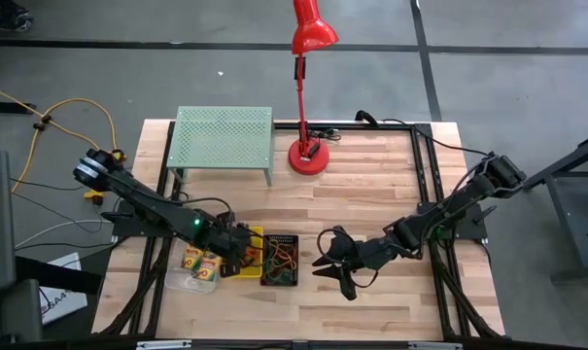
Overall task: Pick & Place Office Desk Supplies
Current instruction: Put the black spring keychain into the yellow bin, then put the black bin with rubber bands on the shelf
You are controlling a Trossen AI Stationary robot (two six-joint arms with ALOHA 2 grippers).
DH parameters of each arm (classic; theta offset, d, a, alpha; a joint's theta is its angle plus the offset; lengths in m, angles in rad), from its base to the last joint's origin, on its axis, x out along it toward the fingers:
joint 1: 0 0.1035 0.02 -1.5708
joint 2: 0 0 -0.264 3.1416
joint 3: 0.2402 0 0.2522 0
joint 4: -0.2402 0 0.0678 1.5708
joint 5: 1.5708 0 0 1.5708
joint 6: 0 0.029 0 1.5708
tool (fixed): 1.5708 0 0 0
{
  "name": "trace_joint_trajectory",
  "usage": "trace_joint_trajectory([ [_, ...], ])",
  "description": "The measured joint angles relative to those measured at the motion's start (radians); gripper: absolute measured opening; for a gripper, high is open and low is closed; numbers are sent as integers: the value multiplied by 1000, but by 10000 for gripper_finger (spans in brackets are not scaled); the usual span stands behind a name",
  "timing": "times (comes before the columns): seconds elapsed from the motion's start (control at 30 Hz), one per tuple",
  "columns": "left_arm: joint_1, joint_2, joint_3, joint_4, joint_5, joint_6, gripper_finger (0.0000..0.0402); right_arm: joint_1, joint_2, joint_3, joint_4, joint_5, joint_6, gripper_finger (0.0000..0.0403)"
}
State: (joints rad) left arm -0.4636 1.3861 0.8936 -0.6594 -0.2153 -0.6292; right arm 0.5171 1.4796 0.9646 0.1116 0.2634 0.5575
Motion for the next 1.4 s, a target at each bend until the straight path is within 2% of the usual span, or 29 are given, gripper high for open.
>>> trace_joint_trajectory([
  [0.47, 1, 4, 0, 1, 0, -5, 26, 0, 0, 0, 4, 0, 0, 87],
  [0.83, 1, 4, 0, 1, 1, -6, 103, 0, 0, -1, 4, 0, 0, 87],
  [1.4, 1, 4, 0, 2, 2, -7, 107, 0, 0, -1, 8, 0, 0, 87],
])
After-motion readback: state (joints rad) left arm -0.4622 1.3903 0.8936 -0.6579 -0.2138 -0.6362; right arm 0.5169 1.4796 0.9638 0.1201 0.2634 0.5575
